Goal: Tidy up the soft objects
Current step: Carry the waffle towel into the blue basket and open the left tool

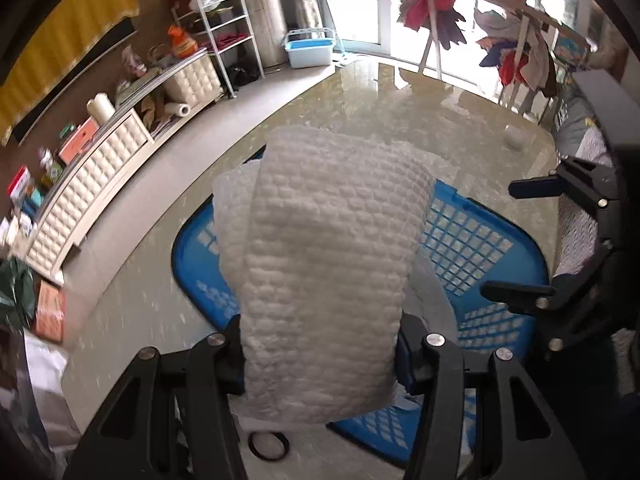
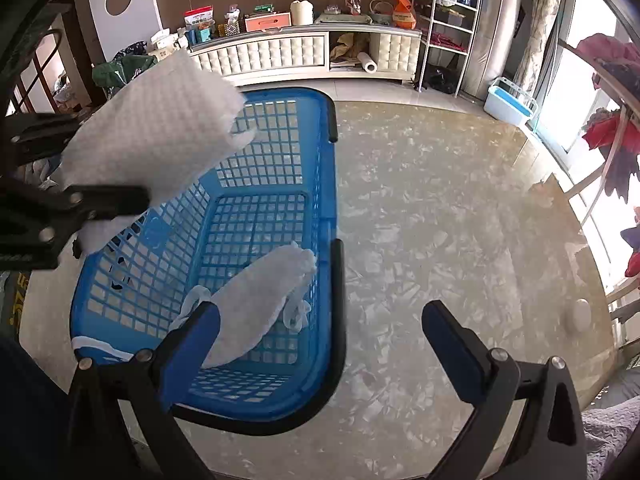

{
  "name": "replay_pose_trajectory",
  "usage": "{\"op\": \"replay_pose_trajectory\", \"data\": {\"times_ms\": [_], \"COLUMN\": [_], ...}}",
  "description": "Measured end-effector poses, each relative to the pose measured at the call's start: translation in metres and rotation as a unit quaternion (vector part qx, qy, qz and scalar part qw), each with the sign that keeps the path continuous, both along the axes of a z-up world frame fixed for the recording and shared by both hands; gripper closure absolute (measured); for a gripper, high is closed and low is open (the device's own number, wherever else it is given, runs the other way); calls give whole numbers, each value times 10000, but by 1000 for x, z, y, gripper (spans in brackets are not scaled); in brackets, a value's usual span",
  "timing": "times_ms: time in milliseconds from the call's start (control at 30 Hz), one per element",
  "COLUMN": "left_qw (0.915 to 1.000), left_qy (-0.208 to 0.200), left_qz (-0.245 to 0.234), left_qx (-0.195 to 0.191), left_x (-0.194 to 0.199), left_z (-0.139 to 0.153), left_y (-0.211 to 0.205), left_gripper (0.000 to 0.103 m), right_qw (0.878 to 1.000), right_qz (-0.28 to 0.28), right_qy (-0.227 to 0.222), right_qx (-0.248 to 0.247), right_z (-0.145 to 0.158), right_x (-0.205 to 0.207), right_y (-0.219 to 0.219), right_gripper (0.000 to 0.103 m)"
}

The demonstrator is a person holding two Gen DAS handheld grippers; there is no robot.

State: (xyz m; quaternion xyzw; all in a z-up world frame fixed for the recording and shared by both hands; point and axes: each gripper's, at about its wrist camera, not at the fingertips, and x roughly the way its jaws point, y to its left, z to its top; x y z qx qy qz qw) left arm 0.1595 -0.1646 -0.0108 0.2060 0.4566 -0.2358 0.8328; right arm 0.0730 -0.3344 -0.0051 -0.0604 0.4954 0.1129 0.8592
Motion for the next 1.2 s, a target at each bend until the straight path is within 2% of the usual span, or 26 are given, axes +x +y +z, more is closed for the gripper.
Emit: {"op": "replay_pose_trajectory", "data": {"times_ms": [233,467,633,733,967,1033,1167,1200], "left_qw": [9983,9920,9894,9869,9837,9825,9824,9827], "left_qy": [-14,184,303,510,626,658,606,554], "left_qz": [-541,-1003,-1197,-1258,-1368,-1424,-1434,-1414], "left_qx": [233,740,766,867,983,1006,1035,1062], "left_x": [21,39,47,52,58,60,63,60], "left_z": [-21,-46,-52,-58,-56,-57,-51,-49], "left_y": [-13,-24,-30,-34,-38,-39,-43,-43], "left_gripper": [52,52,51,50,45,39,19,19], "right_qw": [9999,9996,9994,9994,9989,9986,9985,9985], "right_qz": [22,62,44,51,69,67,72,70], "right_qy": [60,168,225,220,309,331,341,348], "right_qx": [155,224,255,265,360,401,418,427], "right_z": [-9,-15,-18,-18,-23,-25,-26,-26], "right_x": [5,13,20,22,25,25,25,25], "right_y": [-6,-10,-14,-16,-14,-14,-14,-14], "right_gripper": [2,2,2,2,2,2,2,2]}}
